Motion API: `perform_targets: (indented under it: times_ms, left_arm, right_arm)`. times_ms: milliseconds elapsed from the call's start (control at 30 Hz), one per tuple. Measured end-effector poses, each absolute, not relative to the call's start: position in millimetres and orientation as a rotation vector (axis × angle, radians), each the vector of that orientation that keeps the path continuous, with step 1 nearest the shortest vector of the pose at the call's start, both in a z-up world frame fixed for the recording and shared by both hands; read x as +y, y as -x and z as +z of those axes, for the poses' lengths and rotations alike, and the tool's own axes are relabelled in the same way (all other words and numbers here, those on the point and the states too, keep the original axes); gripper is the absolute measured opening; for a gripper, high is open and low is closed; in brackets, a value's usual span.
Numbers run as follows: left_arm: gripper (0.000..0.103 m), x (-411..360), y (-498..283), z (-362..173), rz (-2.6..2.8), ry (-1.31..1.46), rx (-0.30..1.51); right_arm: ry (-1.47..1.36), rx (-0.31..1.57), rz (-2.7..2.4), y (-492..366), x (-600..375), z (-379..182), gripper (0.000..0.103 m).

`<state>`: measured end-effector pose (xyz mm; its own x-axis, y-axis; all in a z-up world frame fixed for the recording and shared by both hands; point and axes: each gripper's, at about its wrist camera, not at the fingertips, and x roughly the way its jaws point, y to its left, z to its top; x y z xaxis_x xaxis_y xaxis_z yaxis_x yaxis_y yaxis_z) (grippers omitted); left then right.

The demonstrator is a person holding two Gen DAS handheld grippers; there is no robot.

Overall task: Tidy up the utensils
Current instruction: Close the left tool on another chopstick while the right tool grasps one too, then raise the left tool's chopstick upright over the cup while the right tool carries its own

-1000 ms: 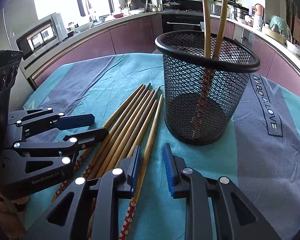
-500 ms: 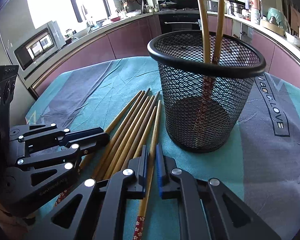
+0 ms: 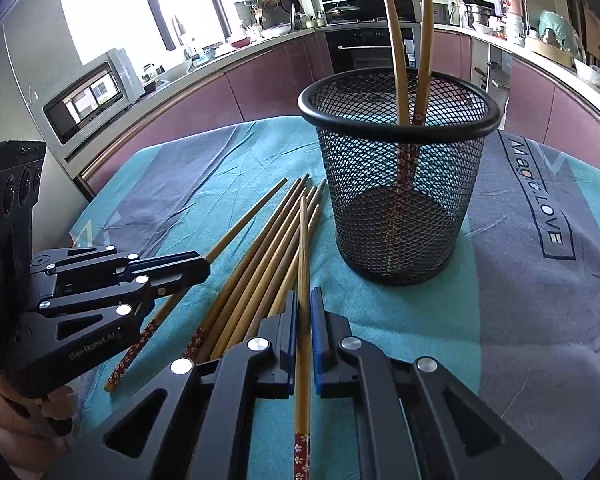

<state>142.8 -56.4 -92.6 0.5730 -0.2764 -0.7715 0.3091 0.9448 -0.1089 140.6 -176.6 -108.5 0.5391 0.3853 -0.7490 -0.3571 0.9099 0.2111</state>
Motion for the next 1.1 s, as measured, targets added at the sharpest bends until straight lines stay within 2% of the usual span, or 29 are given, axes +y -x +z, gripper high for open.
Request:
perform_targets:
  times_ms: [233,367,700,1100]
  left_arm:
    - [0.008,-57,-145,-101,-0.346,-0.074,0.924]
    - [0.012,-61,-148,-102,-0.353,-0.109,0.92]
    - [0.008,-61,-148,-99,-0.343,-0.075,0.916]
    - [0.007,-32,-126,-38,-0.462,0.053,0.789]
  right_arm:
    - [0.005,0.922,0.433,-144,-171,-115,0.007]
    - [0.039,0.921,0.432,-146,-164,-115,0.008]
    - [0.006,0.91,0.452,-144,-171,-111,0.006]
    - [-0.134,0.784,0.548,-121,-208,-60,0.006]
